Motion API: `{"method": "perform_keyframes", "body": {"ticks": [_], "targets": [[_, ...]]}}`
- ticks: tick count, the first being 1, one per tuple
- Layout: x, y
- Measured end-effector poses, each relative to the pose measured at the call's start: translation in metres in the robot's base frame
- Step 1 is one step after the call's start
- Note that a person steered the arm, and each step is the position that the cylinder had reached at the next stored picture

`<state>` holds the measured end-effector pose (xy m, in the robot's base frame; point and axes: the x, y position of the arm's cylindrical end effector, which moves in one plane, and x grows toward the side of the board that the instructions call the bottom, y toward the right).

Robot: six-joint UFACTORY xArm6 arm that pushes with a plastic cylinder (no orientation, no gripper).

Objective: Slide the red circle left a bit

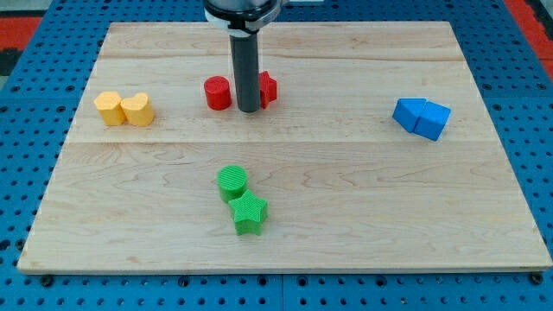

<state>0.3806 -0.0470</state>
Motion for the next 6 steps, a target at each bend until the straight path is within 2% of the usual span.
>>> {"method": "perform_keyframes", "body": {"ticks": [3, 5, 6], "targets": [[-0.004, -0.019], [0.002, -0.076], [0.012, -0.058]]}}
